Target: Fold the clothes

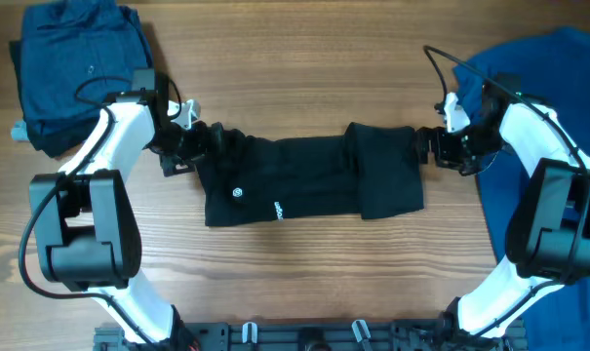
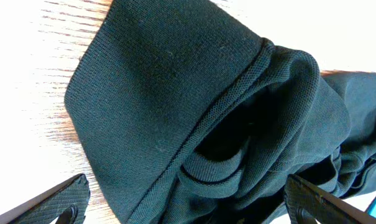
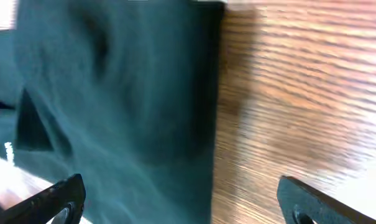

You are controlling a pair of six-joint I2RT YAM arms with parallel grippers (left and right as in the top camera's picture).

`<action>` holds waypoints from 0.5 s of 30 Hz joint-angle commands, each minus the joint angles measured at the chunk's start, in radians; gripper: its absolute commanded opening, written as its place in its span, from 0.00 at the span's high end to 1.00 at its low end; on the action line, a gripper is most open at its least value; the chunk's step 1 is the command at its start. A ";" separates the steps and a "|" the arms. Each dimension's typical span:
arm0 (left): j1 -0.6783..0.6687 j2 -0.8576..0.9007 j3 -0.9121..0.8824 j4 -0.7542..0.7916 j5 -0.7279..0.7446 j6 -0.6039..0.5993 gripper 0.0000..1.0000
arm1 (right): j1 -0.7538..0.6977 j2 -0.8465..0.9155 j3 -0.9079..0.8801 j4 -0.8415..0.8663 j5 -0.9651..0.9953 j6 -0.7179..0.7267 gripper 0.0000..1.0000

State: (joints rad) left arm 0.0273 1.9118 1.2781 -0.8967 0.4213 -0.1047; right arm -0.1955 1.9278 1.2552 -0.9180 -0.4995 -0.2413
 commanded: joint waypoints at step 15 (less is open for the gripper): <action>0.005 0.009 0.001 -0.002 0.023 0.026 0.00 | 0.002 -0.001 -0.154 0.084 -0.228 -0.006 0.00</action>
State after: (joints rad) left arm 0.0273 1.9121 1.2781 -0.8970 0.4213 -0.1047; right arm -0.1955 1.9278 1.1431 -0.8467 -0.6838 -0.2626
